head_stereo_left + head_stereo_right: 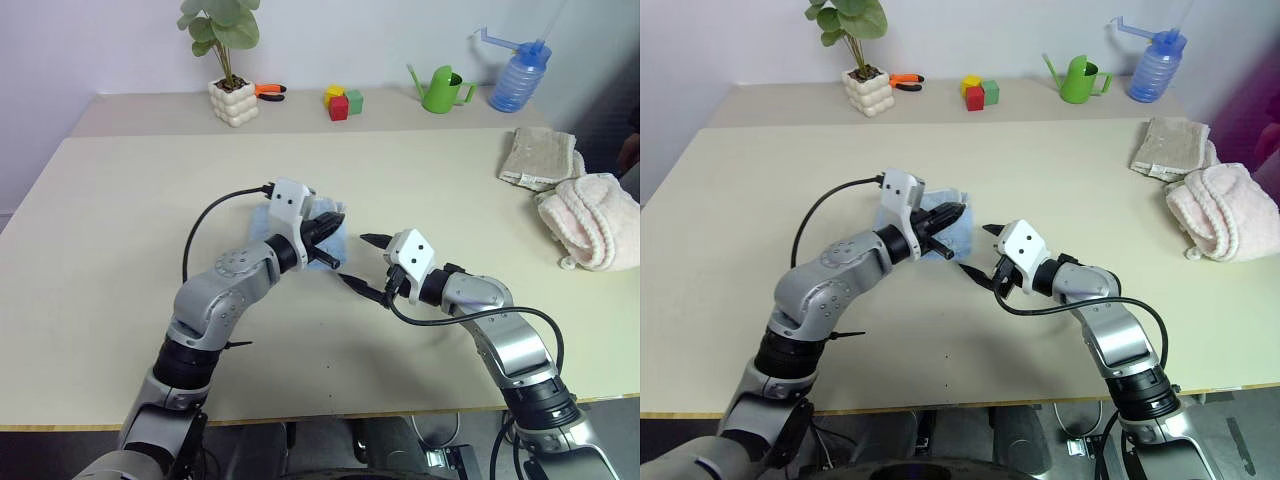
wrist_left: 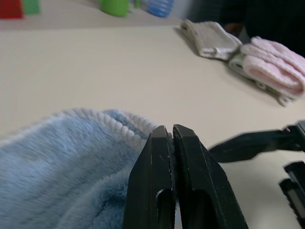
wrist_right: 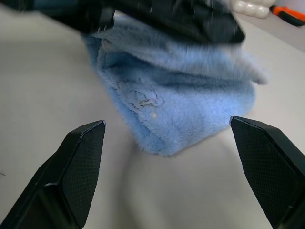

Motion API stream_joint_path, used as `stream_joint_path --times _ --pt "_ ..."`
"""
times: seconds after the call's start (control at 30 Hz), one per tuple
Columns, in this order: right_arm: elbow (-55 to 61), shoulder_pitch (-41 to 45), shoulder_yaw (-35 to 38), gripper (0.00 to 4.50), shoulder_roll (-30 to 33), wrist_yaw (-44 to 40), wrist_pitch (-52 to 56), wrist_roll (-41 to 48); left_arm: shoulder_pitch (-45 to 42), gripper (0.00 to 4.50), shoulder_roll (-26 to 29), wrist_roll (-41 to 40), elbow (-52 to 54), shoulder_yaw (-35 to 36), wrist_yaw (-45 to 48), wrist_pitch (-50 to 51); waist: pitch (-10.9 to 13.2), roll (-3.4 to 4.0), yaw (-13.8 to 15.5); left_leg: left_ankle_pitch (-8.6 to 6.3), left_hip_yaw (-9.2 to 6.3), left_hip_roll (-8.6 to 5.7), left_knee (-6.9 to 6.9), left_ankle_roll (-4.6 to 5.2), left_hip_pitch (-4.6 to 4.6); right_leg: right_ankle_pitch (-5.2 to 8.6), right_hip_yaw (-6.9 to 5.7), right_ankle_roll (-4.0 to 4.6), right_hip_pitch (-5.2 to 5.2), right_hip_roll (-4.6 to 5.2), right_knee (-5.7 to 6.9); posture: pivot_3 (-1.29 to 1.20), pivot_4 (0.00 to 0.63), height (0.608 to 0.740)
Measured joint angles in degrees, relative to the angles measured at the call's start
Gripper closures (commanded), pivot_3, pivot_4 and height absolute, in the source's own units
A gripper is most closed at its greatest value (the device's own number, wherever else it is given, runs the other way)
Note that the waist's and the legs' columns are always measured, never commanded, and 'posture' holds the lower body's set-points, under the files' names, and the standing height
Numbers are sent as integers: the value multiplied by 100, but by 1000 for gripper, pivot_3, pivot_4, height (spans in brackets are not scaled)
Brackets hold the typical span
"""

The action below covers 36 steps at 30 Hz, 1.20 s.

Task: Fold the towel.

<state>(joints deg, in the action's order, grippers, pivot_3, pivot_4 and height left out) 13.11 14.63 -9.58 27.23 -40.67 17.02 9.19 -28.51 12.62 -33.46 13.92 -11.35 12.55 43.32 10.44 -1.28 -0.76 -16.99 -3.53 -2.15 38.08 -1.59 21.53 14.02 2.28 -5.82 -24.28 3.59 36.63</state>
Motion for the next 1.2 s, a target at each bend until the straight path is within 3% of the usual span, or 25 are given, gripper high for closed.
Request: stream_joint_path --times 0.23,0.33,0.43,0.5,0.53,0.6,0.63,0.77,0.83,0.97,1.2 --pt "0 -3 0 198 -14 107 0 -8 35 4411 -105 92 2 -75 146 261 0 0 7 0 1 -1 0 0 0 0 0 0 0 1 0 0 150 727" --pt "-1 -5 0 198 -13 121 -2 -10 206 3534 -9 25 172 21 259 414 0 0 0 0 1 0 0 0 0 0 0 0 0 2 0 0 150 727" --pt "-50 -4 17 198 7 131 -37 -22 403 2133 178 -146 459 338 377 593 0 0 0 0 0 1 0 0 0 0 0 0 0 2 0 0 150 727" --pt "-159 2 78 767 47 132 -58 -47 472 1101 292 -282 618 631 404 721 0 0 5 0 1 -1 0 0 1 0 0 0 0 3 0 0 150 727" --pt "-208 15 112 1110 63 132 -75 -53 535 1083 329 -395 731 806 434 768 0 0 8 0 1 -1 0 0 1 0 0 0 0 4 -1 0 150 727" --pt "-270 63 169 2009 120 131 -99 -58 655 1083 410 -700 946 1146 499 884 0 0 9 0 1 0 1 1 1 0 0 0 0 4 -1 0 150 727" --pt "-330 123 210 2538 177 121 -110 -59 734 1341 499 -919 1092 1367 559 941 0 1 7 0 1 0 1 1 1 0 0 0 0 5 0 0 150 727" --pt "-487 320 499 4459 366 90 -114 -55 842 3024 677 -1250 1259 2075 492 971 1 1 5 0 1 0 1 0 0 0 0 0 0 3 0 0 150 727" --pt "-522 476 596 4500 375 86 -109 -41 821 4027 795 -1218 1234 2295 367 955 1 1 5 0 1 0 0 0 -1 0 0 0 0 2 0 0 150 727" --pt "-534 916 609 4500 122 115 215 153 616 4027 1222 -406 852 2009 321 555 1 1 6 0 2 -1 0 0 0 0 0 0 0 1 0 0 150 727" --pt "-730 1621 31 4500 -707 433 805 91 325 4027 930 682 -258 1229 356 -259 -1 2 11 0 2 -2 0 -1 2 -1 0 1 -4 7 -3 0 150 727"
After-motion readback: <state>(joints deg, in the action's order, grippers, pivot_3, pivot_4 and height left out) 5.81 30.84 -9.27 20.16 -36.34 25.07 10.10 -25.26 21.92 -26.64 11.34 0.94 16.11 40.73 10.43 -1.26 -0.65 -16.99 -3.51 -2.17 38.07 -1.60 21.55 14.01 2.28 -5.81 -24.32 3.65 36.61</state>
